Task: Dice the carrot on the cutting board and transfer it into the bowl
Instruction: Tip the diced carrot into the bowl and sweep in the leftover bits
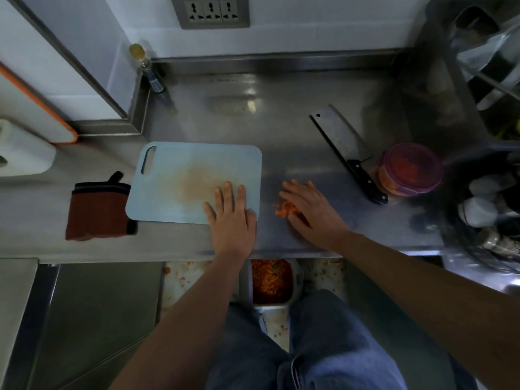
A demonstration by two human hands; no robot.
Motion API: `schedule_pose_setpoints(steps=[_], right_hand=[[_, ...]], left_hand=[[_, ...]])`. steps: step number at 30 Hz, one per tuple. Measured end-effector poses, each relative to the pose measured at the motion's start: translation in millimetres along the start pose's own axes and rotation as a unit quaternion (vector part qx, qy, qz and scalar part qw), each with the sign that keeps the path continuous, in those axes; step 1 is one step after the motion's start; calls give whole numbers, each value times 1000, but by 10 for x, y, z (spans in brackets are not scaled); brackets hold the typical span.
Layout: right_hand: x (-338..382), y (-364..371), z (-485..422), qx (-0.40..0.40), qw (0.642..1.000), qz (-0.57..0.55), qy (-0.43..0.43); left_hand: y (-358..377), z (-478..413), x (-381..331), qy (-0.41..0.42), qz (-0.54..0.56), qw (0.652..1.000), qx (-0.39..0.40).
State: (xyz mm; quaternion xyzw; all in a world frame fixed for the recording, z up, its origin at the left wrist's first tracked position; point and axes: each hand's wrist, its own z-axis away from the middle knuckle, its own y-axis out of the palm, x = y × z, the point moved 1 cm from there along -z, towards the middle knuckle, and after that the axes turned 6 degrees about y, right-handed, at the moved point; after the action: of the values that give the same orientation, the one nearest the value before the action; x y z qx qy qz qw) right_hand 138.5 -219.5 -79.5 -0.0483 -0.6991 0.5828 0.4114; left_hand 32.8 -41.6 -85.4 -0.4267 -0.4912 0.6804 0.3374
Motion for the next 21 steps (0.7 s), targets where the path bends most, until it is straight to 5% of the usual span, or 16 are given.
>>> schedule_pose_setpoints(steps=[5,10,17,21], right_hand=[[451,5,-275,-15,1000,-11,-9],[759,215,-453,128,990,58,5],[821,205,-457,151,986,69,21],[820,188,-460,108,992,-23,56]], left_hand=[[-194,137,125,-108,131,965,-198],[-381,155,425,-459,351,788,-211],[-457,104,599,-517,553,613,-226],[-426,116,636,-515,571,603,-213]])
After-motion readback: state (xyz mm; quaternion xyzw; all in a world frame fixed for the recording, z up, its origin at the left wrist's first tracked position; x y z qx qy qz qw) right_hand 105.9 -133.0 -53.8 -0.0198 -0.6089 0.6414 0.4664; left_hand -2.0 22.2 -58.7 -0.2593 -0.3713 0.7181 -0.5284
